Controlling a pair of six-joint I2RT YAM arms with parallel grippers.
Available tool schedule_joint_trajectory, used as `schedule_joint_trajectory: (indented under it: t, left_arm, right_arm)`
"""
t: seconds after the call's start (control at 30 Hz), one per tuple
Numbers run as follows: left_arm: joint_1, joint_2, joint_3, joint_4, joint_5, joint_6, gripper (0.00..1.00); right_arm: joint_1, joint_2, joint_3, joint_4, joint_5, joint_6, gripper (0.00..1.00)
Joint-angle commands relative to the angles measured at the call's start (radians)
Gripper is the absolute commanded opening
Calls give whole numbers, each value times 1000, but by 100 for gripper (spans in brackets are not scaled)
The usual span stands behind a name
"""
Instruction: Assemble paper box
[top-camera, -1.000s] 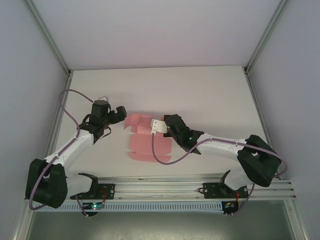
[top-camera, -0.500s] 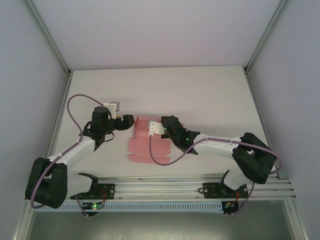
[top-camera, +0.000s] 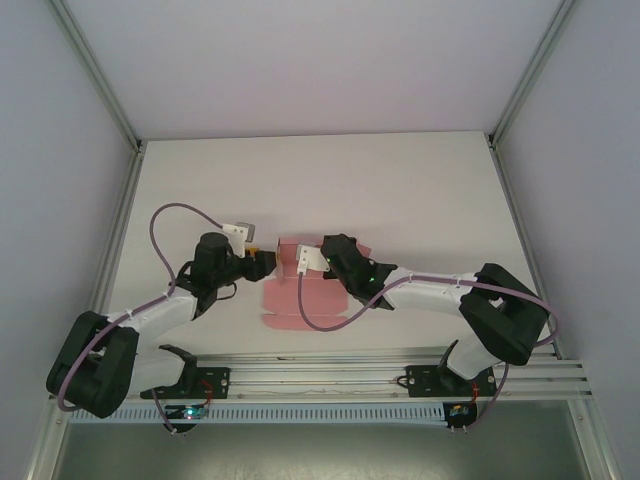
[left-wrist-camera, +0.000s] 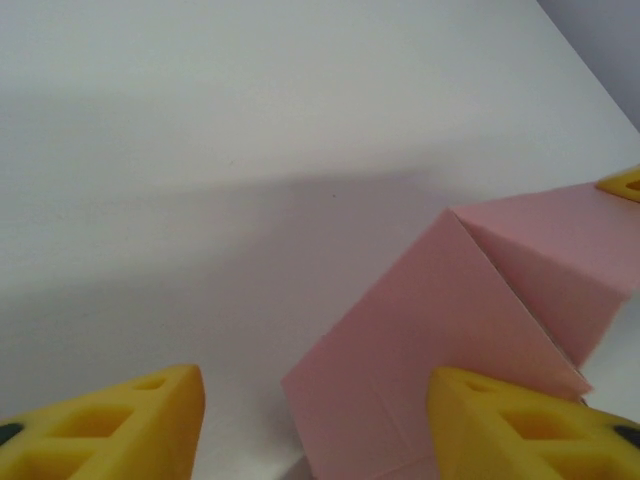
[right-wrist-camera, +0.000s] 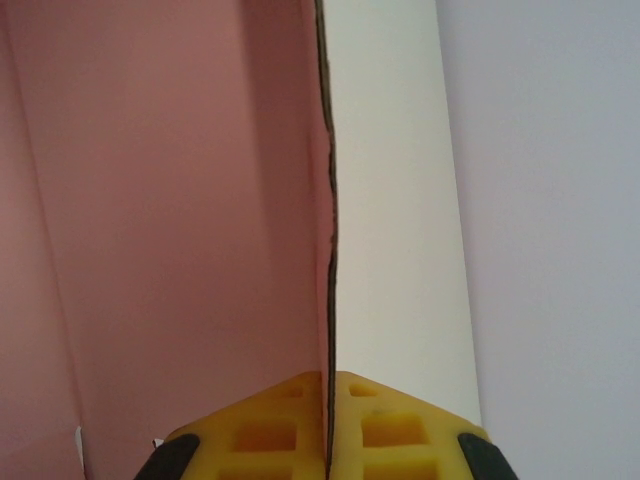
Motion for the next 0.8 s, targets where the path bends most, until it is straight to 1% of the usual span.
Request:
schedule_joint_trajectory:
  t: [0.0, 0.2, 0.43, 0.53, 0.6, 0.67, 0.77]
  left_arm:
    - [-25, 31, -17, 90, 8, 41, 55]
    - [-47, 77, -47, 164, 76, 93, 49]
    - [-71, 87, -51, 168, 29, 115, 49]
    - [-87, 115, -22, 138, 38, 129, 49]
    - [-114, 148, -16, 145, 39, 153, 52]
    - [-130, 182, -20, 195, 36, 154, 52]
    - [-136, 233, -23, 297, 69, 137, 52]
  right_arm:
    - [16, 6, 6, 15, 36, -6, 0]
    - [23, 3, -24, 19, 60, -48, 0]
    - [23, -49, -59, 44, 71, -62, 0]
    - [23, -63, -72, 46, 71, -60, 0]
    - [22, -60, -70, 52, 95, -57, 0]
    - [22, -55, -76, 65, 107, -60, 0]
    - [25, -51, -89, 65, 117, -60, 0]
